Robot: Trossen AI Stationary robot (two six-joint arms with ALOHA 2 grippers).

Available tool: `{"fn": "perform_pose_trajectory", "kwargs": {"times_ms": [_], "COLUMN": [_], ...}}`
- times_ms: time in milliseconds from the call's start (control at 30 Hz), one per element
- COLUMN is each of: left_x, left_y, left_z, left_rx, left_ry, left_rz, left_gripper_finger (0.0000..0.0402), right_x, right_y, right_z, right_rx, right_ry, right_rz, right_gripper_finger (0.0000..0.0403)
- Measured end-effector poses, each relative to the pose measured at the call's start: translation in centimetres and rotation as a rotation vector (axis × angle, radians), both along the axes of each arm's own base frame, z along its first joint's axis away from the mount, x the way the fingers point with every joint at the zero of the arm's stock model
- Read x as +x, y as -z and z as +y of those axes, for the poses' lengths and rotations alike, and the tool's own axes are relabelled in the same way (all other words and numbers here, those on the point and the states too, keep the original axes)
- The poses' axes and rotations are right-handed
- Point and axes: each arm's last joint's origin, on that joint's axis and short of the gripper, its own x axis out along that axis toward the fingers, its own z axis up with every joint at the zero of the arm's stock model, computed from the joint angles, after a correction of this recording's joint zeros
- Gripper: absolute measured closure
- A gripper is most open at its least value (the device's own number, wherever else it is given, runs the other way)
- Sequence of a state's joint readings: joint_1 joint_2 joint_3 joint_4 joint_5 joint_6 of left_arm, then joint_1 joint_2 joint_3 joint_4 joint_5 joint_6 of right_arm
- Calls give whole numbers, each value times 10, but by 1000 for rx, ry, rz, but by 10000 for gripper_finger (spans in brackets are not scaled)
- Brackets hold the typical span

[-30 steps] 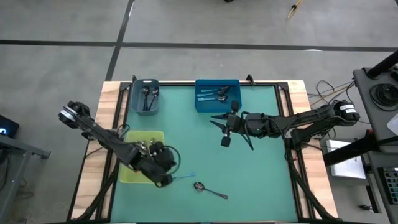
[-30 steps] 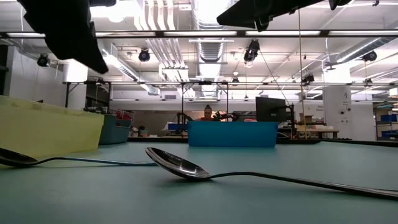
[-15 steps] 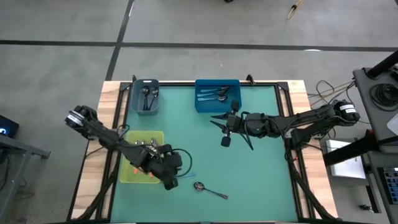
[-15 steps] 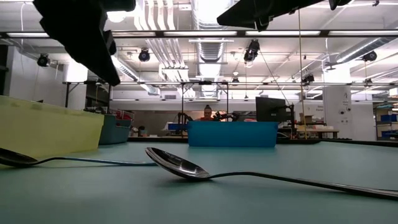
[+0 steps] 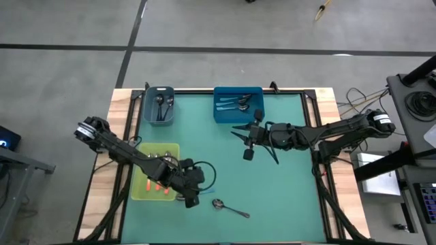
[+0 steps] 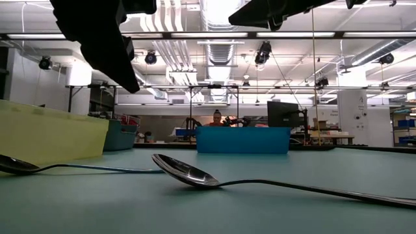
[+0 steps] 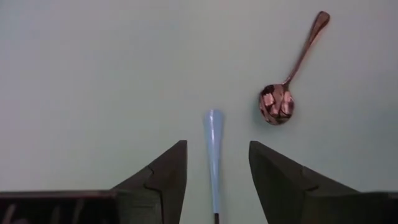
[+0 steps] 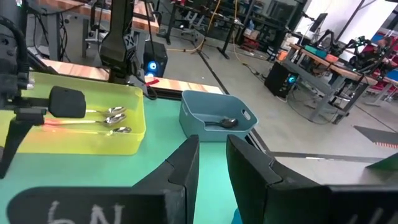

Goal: Sort silverware by color (type)
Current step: Put the blue spoon into the dark blue bin

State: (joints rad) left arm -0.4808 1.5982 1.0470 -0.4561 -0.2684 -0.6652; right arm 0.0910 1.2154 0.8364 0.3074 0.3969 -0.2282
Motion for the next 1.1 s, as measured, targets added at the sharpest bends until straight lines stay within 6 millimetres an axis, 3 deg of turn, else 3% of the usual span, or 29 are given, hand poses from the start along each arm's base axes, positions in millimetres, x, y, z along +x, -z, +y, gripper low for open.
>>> {"fn": "perform_pose_trajectory", "kwargs": {"times_ms": [367,733,1100], "left_x": [0,-1,4], "left_y": [10,21,53], "left_z": [-11,-12,-14], "left_rx": [-133,-103,-77], "left_ry": [-18,0,-72], "left_rz": [60,135,243], "left_gripper_finger": [247,247,247], "right_x": [-1,-1,-1], "right_y": [1,1,1], "right_z": [0,0,0], "right_rx": [4,8,20], "right_ry": [1,0,0], "right_rz": [9,12,11], "right_gripper_finger": [330,330,330]}}
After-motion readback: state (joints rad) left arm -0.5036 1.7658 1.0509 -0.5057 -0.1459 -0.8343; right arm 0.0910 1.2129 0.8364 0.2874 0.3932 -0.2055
